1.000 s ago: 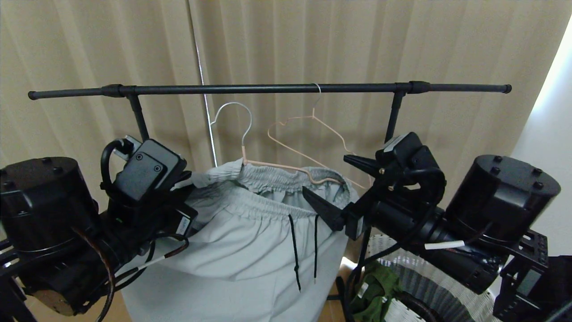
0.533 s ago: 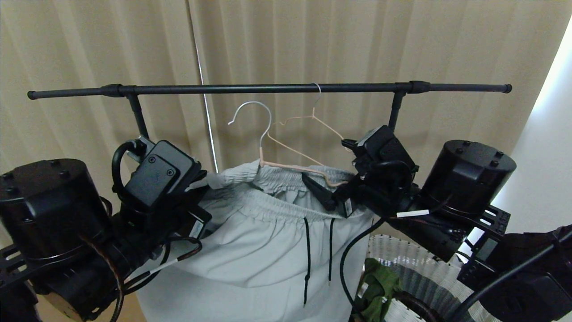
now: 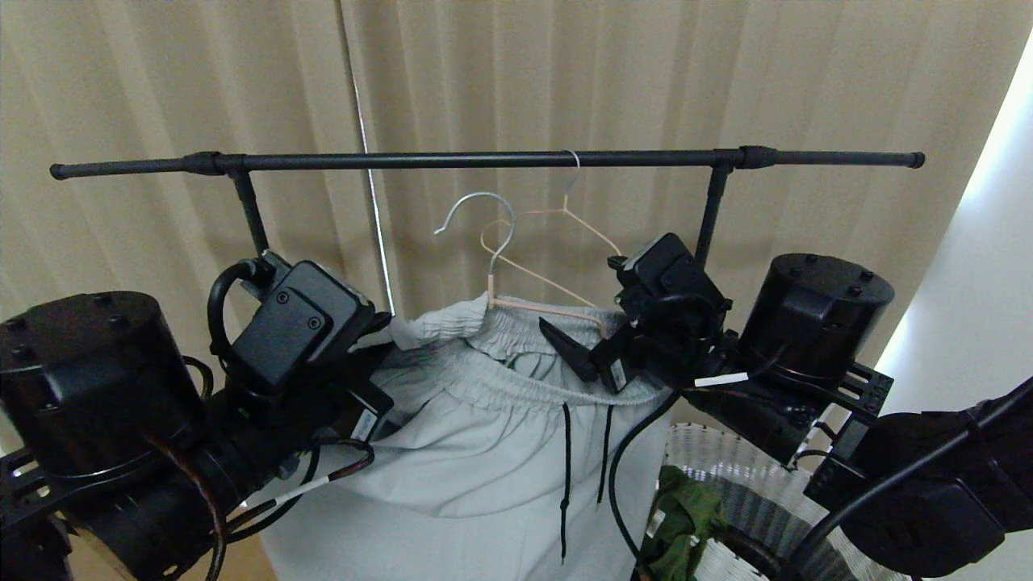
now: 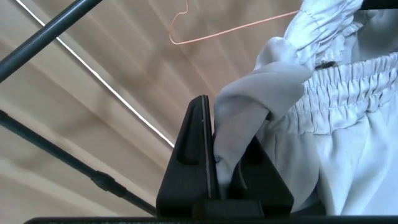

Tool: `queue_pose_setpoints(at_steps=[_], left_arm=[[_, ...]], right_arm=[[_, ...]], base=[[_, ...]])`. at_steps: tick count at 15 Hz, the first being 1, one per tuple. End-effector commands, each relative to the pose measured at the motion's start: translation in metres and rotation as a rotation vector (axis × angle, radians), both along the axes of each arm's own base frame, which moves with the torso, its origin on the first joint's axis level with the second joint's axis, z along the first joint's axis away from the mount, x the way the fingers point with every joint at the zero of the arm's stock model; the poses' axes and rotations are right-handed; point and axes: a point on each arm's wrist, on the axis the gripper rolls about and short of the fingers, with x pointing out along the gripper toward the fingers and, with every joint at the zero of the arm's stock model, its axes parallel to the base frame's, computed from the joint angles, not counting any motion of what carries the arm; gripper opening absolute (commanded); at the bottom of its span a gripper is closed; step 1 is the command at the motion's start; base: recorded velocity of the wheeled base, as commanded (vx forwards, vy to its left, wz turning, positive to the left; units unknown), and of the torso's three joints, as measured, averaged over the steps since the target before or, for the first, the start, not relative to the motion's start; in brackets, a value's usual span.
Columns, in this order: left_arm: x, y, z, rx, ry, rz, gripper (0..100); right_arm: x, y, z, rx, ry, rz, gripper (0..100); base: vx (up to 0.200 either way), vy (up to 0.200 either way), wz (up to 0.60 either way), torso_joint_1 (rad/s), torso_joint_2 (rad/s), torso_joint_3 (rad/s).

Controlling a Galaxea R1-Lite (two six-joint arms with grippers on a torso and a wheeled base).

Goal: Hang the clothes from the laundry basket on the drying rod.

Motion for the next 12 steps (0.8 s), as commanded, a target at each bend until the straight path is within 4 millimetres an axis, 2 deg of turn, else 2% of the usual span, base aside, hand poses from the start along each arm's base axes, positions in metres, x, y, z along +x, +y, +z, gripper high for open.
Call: queue_pose_setpoints(at_steps=[1,8,12], left_arm=[[-0.0009,-0.0004,0.0019,-0.014,-0.018,-0.014,0],[-0.0007,-0.0006,0.0009,-0.014,-0.016,-0.016,0],[-0.0034,0.0024,-0.0068,0.001,0.0,-0.011,0]], right_arm=[[-0.0003,0.001,-0.0015,-0.002,0.003,0.004,0],[-0.0036,0.0043,-0.0012,0.0,0.002,0.017,0],[-0.0047,0.0034,-0.0006,0.003,-0.001,0.017,0]], base=[[0.0,0.0,0.0,0.0,0.0,0.0],[0.0,0.0,0.0,0.0,0.0,0.0],[0.0,0.0,0.0,0.0,0.0,0.0]])
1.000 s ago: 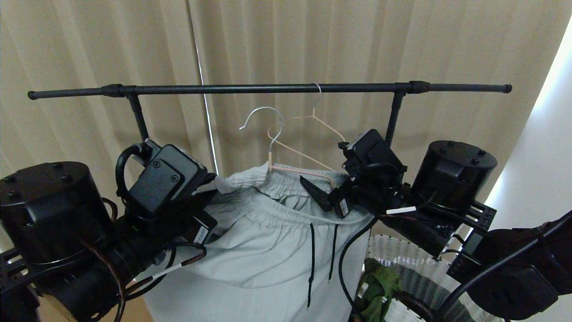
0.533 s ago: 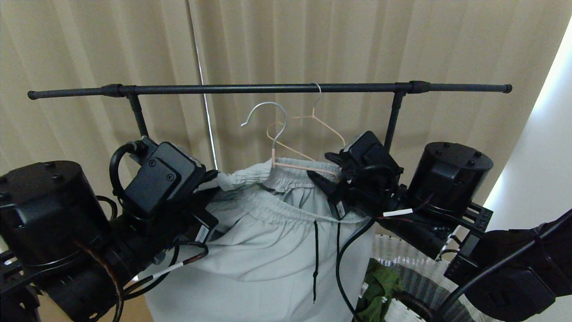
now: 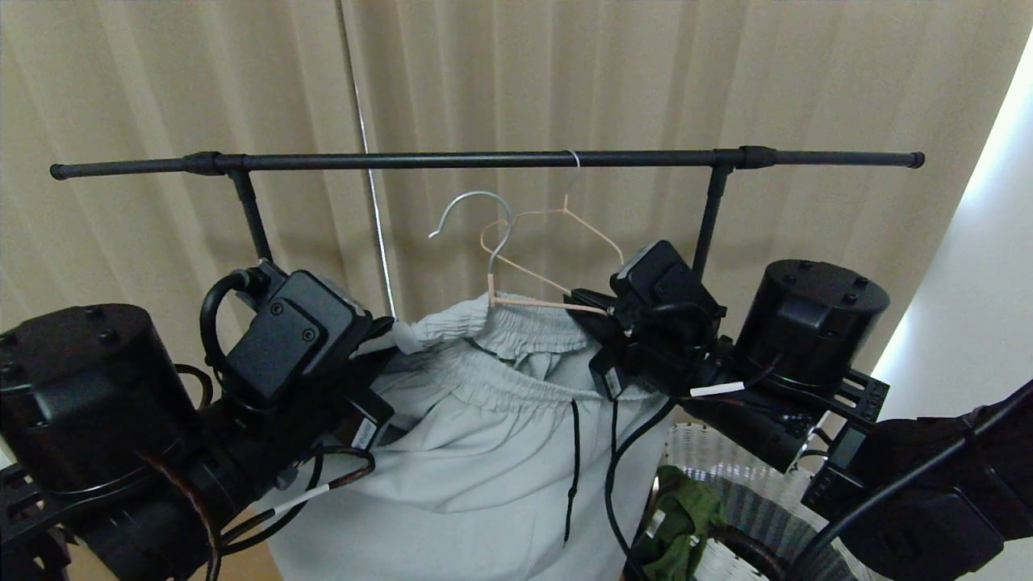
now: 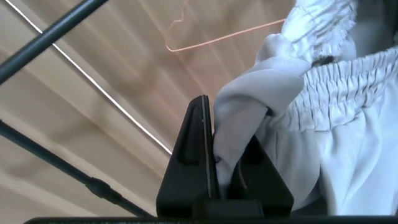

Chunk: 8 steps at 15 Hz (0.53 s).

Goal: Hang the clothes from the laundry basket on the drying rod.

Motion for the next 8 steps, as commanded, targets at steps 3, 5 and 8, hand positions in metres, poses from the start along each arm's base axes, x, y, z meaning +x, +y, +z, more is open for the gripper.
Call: queue_pose_setpoints(at_steps=[3,5,8], left_arm=[[-0.0013,0.0024,-0.0016,-0.002,-0.001,0.007,0],[-0.0013,0.0024,-0.0016,-0.008,0.002,0.008,100],[-0.0083,0.0076,-0.0051,-0.015,0.0,0.006,100]], right_arm=[[-0.0018,-0.0014,0.0037,0.009,-0.01,-0.002,0],[-0.0033,-0.0028,0.0079,0.017,-0.017,-0.006,0],[-0.0034,-0.0077,0.0117,0.023,-0.022,-0.046,0]], base=[[0.0,0.0,0.0,0.0,0.0,0.0],[0.0,0.0,0.0,0.0,0.0,0.0],[0.0,0.0,0.0,0.0,0.0,0.0]])
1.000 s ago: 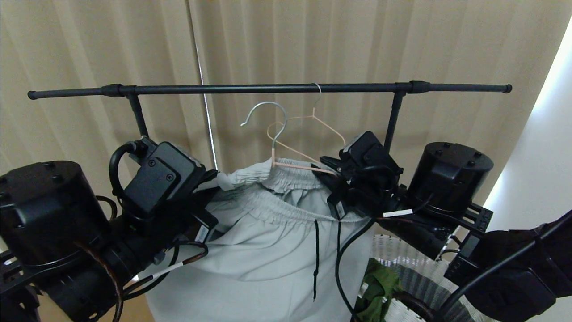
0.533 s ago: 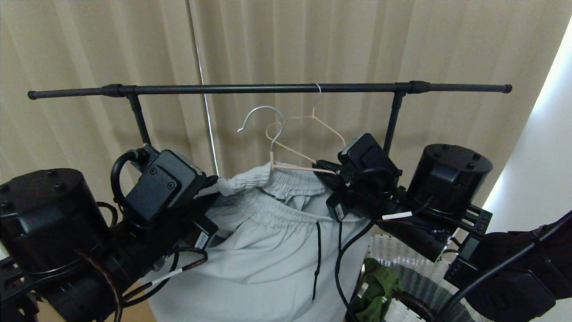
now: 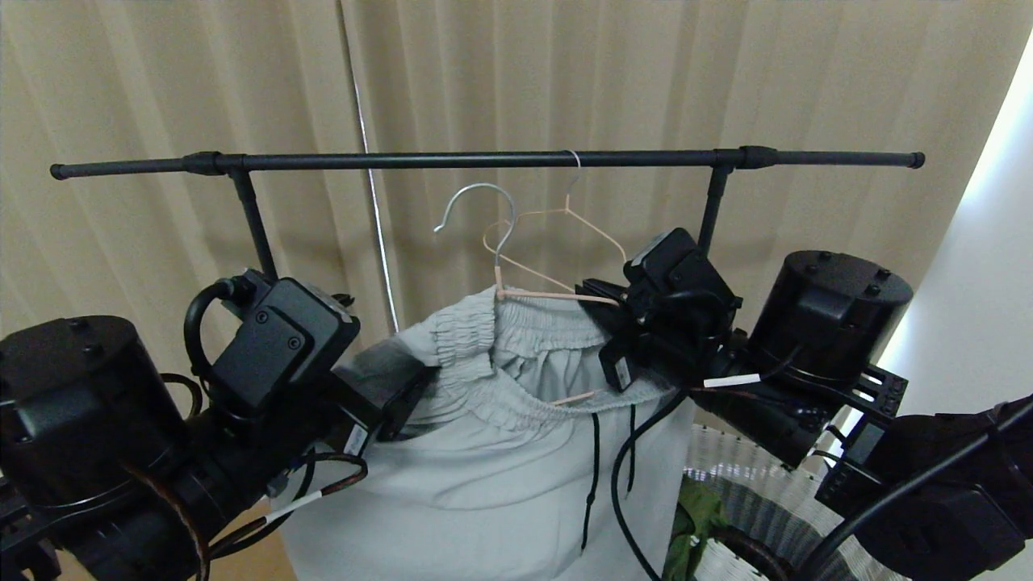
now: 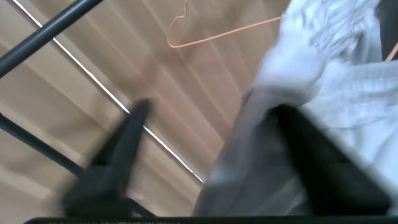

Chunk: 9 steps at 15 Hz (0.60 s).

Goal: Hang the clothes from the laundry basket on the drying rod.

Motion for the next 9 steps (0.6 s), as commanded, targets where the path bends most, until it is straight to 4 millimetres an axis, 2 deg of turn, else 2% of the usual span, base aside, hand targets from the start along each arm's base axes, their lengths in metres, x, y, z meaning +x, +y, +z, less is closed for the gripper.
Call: queue_pose_setpoints(at_steps=[1,6,9], left_arm=[[-0.009,0.007,-0.002,-0.01,-0.014,-0.006,100],[-0.029,0.021,-0.003,-0.035,-0.037,-0.065,100],[-0.033,0.034,-0.018,-0.026,0.02,-0.017,100]], right_arm=[[0.002,-0.007,0.004,0.007,-0.007,-0.045,0],[0.003,-0.031,0.011,0.017,-0.019,-0.126,0],[-0.007,-0.045,0.024,0.04,-0.05,-0.148,0]], base=[[0.0,0.0,0.0,0.0,0.0,0.0],[0.0,0.0,0.0,0.0,0.0,0.0],[0.0,0.0,0.0,0.0,0.0,0.0]])
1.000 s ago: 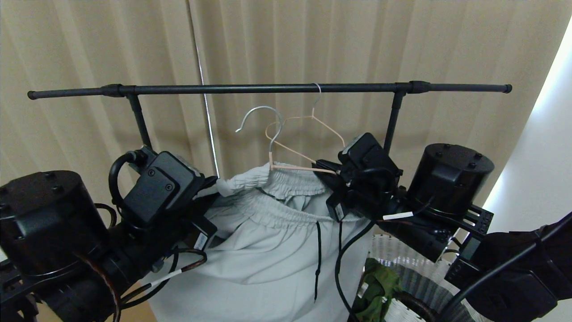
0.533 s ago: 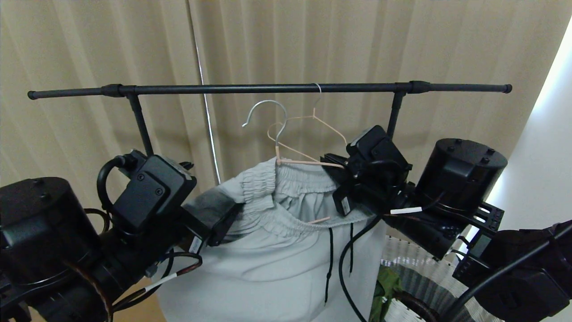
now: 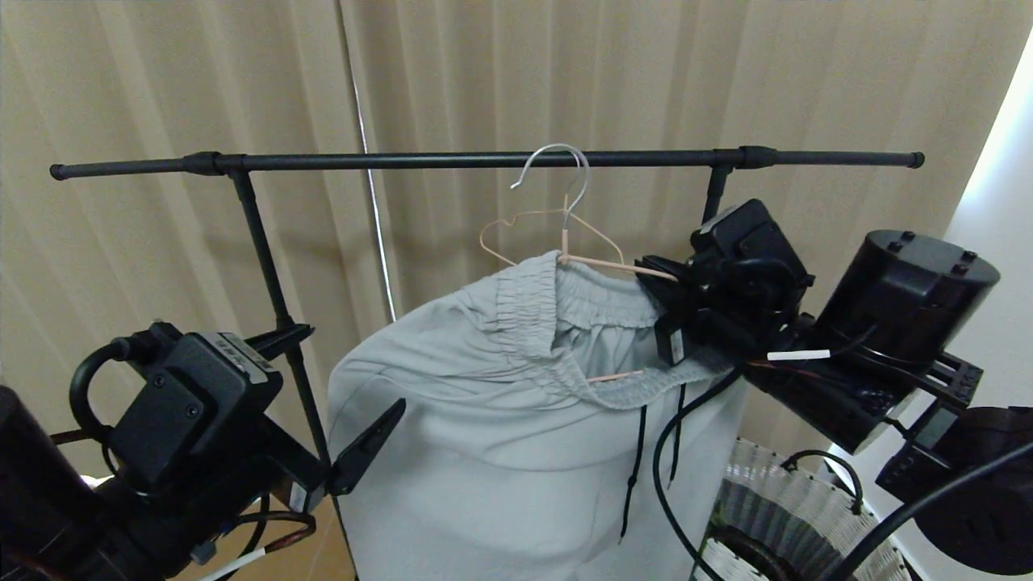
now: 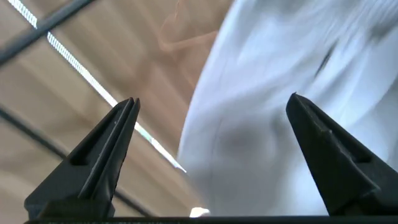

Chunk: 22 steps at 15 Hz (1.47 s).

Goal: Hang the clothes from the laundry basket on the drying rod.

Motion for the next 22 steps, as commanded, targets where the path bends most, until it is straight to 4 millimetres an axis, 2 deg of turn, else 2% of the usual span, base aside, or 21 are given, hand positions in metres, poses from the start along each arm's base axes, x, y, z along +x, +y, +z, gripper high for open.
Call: queue_pose_setpoints(at_steps=[1,3,10,11,16,22], left_arm=[[-0.005,0.012,-0.014,0.013,0.051,0.038,100],[-0.008,0.017,-0.027,0.035,0.104,0.06,100],[0.0,0.025,-0.024,0.023,0.097,0.123,100],[0.001,0.025,-0.023,0.024,0.095,0.122,0],[0.002,0.028,-0.03,0.039,0.125,0.146,0],[0.002,0.061,-0.044,0.071,0.178,0.329,0]], right_arm=[[-0.01,-0.013,0.016,0.029,-0.042,-0.015,0],[-0.015,-0.017,0.026,0.055,-0.07,-0.019,0],[-0.025,-0.022,0.04,0.092,-0.108,0.001,0],[-0.026,-0.022,0.041,0.093,-0.111,0.003,0],[-0.025,-0.022,0.044,0.097,-0.119,-0.002,0],[-0.015,-0.034,0.05,0.099,-0.128,-0.063,0]], base=[[0.0,0.0,0.0,0.0,0.0,0.0],[0.0,0.0,0.0,0.0,0.0,0.0],[0.0,0.0,0.0,0.0,0.0,0.0],[0.0,0.0,0.0,0.0,0.0,0.0],[0.0,0.0,0.0,0.0,0.0,0.0],[0.0,0.0,0.0,0.0,0.0,0.0]])
